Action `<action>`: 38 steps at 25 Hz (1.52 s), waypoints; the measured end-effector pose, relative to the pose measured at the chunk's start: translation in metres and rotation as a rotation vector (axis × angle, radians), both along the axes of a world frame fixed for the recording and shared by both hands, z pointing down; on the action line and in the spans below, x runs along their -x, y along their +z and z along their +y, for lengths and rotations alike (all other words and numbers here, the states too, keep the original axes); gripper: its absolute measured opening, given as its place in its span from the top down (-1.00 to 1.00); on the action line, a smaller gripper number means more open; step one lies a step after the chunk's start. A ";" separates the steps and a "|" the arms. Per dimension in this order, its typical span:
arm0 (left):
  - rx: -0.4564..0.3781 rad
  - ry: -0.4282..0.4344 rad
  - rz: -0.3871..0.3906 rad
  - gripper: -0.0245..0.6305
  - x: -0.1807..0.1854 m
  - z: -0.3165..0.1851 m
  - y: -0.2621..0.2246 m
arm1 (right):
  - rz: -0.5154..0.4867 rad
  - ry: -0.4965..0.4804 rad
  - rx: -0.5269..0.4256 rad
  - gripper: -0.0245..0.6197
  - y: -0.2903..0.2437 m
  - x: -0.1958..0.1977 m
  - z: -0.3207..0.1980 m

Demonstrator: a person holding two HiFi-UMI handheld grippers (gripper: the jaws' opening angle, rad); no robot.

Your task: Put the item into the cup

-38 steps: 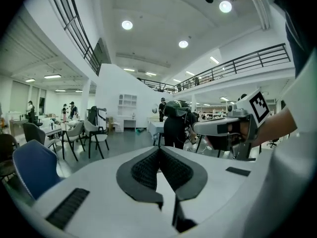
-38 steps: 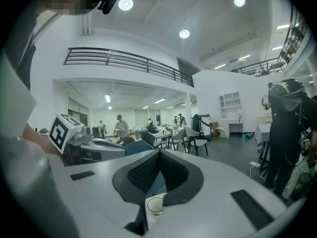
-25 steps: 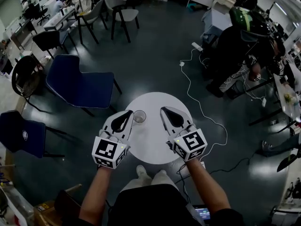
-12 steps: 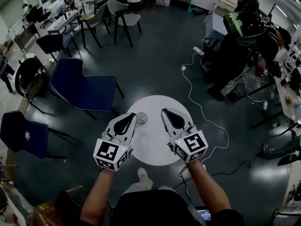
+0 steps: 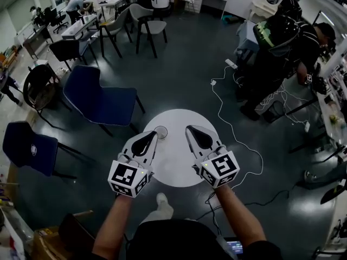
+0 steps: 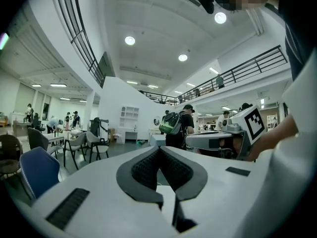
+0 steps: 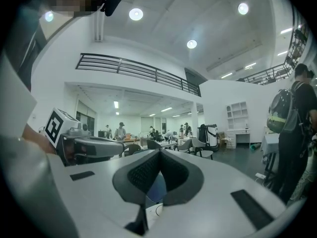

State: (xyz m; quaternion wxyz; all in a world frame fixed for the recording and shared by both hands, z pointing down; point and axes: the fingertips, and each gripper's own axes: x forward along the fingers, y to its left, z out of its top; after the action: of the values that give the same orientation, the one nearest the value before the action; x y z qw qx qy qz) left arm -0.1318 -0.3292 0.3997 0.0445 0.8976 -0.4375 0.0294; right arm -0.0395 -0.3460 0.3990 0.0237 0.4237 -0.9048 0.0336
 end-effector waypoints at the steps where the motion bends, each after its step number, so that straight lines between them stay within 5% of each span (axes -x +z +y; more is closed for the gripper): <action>1: -0.004 -0.003 -0.004 0.88 -0.003 0.007 -0.002 | -0.001 -0.004 -0.003 0.88 -0.002 -0.003 0.006; 38: -0.088 -0.045 -0.018 0.88 -0.135 0.259 -0.041 | -0.032 -0.045 -0.086 0.88 -0.046 -0.130 0.260</action>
State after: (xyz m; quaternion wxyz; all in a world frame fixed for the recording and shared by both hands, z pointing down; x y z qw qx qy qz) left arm 0.0030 -0.0702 0.3590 0.0017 0.8885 -0.4586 0.0170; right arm 0.0905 -0.0861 0.3527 -0.0082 0.4033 -0.9150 0.0011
